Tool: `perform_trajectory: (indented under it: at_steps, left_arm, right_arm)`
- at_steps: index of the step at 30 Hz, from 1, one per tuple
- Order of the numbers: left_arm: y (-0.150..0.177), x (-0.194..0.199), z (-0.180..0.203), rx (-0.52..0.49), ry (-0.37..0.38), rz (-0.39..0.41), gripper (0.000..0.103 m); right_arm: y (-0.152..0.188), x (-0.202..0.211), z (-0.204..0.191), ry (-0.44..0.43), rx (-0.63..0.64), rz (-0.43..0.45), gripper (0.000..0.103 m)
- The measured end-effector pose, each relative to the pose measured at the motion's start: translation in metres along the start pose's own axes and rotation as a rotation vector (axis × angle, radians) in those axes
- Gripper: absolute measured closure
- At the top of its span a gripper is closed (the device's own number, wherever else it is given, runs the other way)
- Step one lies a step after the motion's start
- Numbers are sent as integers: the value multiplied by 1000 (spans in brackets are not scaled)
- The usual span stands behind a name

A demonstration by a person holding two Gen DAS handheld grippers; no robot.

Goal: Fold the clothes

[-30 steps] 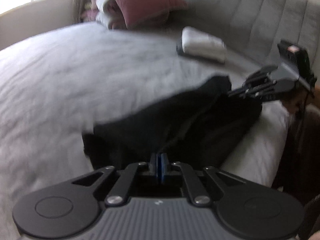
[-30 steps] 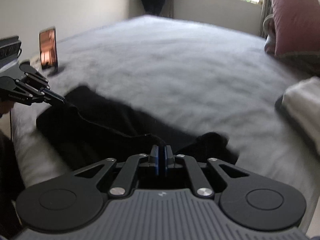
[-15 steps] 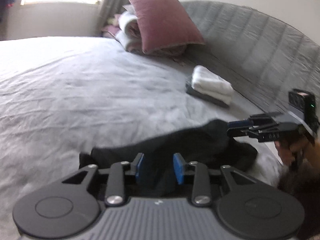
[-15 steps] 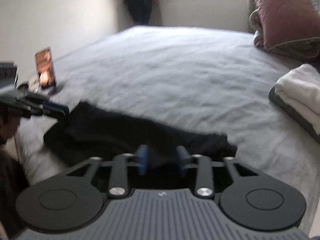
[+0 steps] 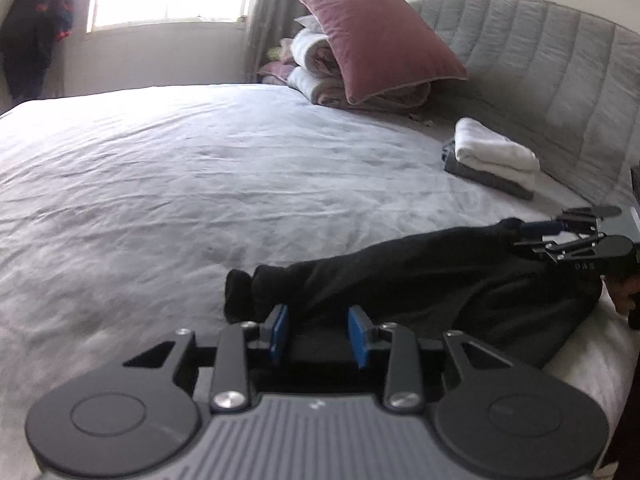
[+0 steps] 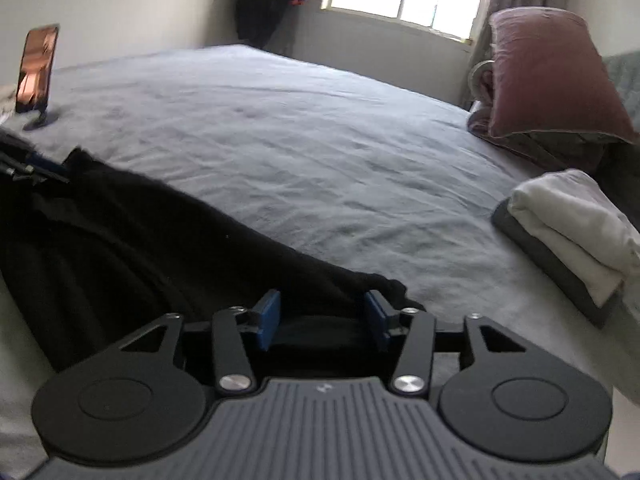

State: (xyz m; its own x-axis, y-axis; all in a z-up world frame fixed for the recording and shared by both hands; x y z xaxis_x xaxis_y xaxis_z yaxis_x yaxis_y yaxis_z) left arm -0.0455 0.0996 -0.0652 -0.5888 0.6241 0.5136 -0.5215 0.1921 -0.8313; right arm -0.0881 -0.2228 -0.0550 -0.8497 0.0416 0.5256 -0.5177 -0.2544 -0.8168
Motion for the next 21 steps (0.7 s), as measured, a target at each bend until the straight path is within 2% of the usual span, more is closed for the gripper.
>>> perform_trajectory:
  at_steps: [3,6,10,16,18,21]
  left_arm:
    - [-7,7,8,-27,-31,17,57]
    - [-17,5,17,-37,-30,57,50]
    - [-32,-19,31,-29,-28,59,49]
    - [-38,-59,52,-19,-42,3,48]
    - [-35,-70,54,-18,-43,-33,43]
    - [-24,-83,56,-47,-77,-75,40]
  right_arm:
    - [-8,10,-2,29,-21,34,51]
    - [-18,17,-9,50,-61,84,44]
    - [-30,10,-18,43,-145,98,41]
    - [-40,-11,-45,49,-119,82,41]
    - [-41,-16,-54,49,-90,74,40]
    - [-34,-33,-64,50,-45,16,39]
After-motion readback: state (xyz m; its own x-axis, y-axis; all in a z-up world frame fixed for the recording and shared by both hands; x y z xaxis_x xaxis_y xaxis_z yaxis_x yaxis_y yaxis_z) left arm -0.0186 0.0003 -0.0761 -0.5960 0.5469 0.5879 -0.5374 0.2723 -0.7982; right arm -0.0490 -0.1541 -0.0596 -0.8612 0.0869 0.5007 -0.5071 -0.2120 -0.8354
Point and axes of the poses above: each gripper's, at about its wrist camera, not at the fingertips, and x roughly against the way its jaws point, z to its right, y to its underside, the point moved 3 cm from there along -x, roughly the way its jaws point, and after that the axes turned 9 degrees about y, right-handed, at the moved point
